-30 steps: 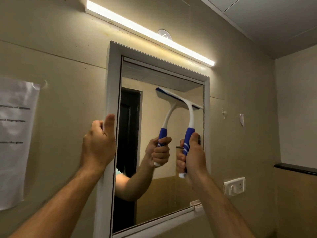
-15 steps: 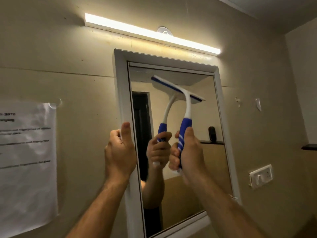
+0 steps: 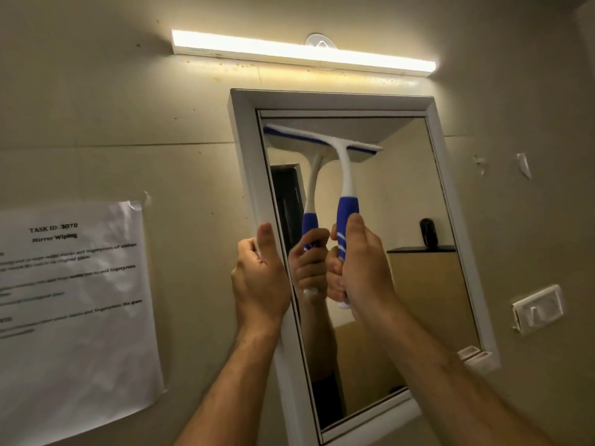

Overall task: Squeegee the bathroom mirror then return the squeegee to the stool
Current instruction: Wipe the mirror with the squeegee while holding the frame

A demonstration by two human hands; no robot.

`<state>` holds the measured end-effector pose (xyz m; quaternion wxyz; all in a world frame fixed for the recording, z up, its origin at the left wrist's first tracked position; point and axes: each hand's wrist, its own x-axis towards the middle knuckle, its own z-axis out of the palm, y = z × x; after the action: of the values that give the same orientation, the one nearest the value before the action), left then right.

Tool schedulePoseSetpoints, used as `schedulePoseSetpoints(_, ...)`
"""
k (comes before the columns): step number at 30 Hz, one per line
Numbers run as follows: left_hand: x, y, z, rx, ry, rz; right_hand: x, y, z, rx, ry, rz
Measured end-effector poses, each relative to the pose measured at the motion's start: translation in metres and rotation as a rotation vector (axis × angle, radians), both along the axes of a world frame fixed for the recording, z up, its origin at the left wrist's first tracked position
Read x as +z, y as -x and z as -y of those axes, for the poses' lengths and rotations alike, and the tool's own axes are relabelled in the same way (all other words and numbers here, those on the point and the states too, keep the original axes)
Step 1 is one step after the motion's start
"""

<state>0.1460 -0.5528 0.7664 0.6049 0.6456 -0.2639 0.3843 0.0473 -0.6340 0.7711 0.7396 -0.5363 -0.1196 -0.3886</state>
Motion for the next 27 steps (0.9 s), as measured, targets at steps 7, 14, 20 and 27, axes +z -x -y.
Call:
schedulePoseSetpoints(7,-0.001,0.001,0.003,0.023,0.010,0.010,-0.032,-0.003,0.018,-0.167,0.119,-0.086)
schedulePoseSetpoints(14,0.000,0.008,0.002,0.030,0.000,0.018,0.008,0.003,0.025,-0.131,0.125,-0.053)
schedulePoseSetpoints(20,-0.003,0.005,0.003,0.020,-0.012,0.036,-0.064,0.010,0.038,-0.149,0.153,-0.142)
schedulePoseSetpoints(27,-0.006,0.004,0.004,-0.007,0.024,0.007,-0.126,0.034,0.046,0.050,0.102,-0.219)
